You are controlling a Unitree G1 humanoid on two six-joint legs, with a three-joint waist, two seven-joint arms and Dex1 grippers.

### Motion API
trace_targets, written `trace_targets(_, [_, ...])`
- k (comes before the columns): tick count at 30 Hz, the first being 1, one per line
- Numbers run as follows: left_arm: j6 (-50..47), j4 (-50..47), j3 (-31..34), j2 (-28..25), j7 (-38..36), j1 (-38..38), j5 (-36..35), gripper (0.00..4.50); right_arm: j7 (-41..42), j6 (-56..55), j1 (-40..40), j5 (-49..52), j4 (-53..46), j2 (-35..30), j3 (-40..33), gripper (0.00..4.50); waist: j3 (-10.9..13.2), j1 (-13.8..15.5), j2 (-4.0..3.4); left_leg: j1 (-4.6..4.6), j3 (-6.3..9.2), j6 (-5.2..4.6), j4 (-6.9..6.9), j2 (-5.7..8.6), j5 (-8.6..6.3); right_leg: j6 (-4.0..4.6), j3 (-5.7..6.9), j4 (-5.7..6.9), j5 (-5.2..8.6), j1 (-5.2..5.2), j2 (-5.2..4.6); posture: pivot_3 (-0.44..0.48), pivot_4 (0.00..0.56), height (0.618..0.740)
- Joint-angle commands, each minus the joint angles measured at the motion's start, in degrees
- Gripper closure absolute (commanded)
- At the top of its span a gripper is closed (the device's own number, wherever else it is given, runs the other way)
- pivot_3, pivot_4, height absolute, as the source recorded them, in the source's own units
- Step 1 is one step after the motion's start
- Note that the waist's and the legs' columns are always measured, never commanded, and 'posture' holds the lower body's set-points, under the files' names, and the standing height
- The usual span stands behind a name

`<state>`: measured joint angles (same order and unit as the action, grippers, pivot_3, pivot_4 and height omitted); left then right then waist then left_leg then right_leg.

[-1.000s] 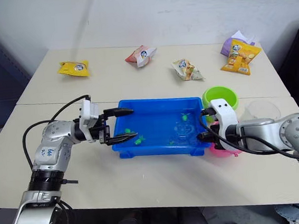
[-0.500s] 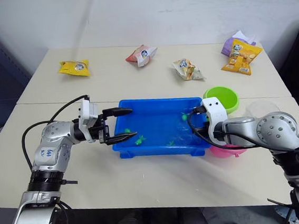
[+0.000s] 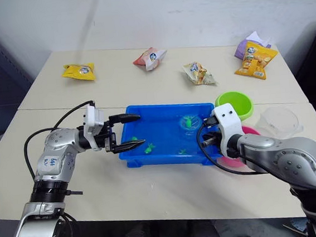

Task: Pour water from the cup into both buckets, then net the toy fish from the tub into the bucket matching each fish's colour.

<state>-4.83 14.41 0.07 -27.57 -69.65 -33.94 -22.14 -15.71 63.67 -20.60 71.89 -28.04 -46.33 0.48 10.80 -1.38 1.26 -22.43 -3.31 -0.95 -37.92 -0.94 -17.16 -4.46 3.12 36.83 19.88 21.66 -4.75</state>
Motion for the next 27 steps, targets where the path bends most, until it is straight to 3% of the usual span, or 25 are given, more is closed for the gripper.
trace_targets(1, [0.87,-0.54,1.32,0.22,0.26,-2.81,-1.23,0.09,3.09,-1.78,4.25,-0.50,-5.62,-1.49,-6.91,4.50,0.00,0.11,0.00,0.00,0.02,-0.01,0.00,0.00,-0.01,0.00,0.00,-0.01,0.00,0.00,0.01,0.000,0.150,0.738])
trace_targets(11, [2.35,2.50,1.70,0.65,-0.35,-4.26,-0.97,0.09,14.82,-7.91,13.92,-6.23,-12.50,-3.19,-17.90,4.50,0.00,0.03,0.00,0.03,0.02,-0.03,0.03,0.02,-0.02,-0.02,0.00,-0.02,-0.01,-0.03,0.03,0.000,0.150,0.738])
trace_targets(18, [3.10,3.30,1.98,0.76,0.04,-4.33,-0.79,0.09,20.17,-12.07,18.01,-13.13,-9.97,-3.96,-24.30,4.50,0.00,0.34,0.00,0.03,0.00,0.04,0.03,0.03,0.02,-0.03,-0.01,-0.06,-0.02,-0.05,0.02,0.000,0.150,0.738])
trace_targets(22, [3.57,3.36,1.83,0.95,0.30,-4.12,-0.64,0.09,25.32,-18.43,18.32,-22.98,-3.65,-5.08,-25.97,4.50,0.00,0.46,0.00,0.04,-0.01,0.05,0.03,0.04,0.03,-0.04,-0.01,-0.06,-0.02,-0.05,0.03,0.000,0.150,0.738])
trace_targets(27, [3.56,2.69,1.80,1.30,0.86,-3.59,-0.67,0.09,32.15,-29.00,20.52,-40.81,3.59,-11.24,-20.74,4.50,0.00,1.17,-0.01,0.06,-0.08,0.06,0.05,0.07,0.03,-0.04,-0.05,-0.08,-0.02,-0.04,0.04,0.000,0.150,0.738])
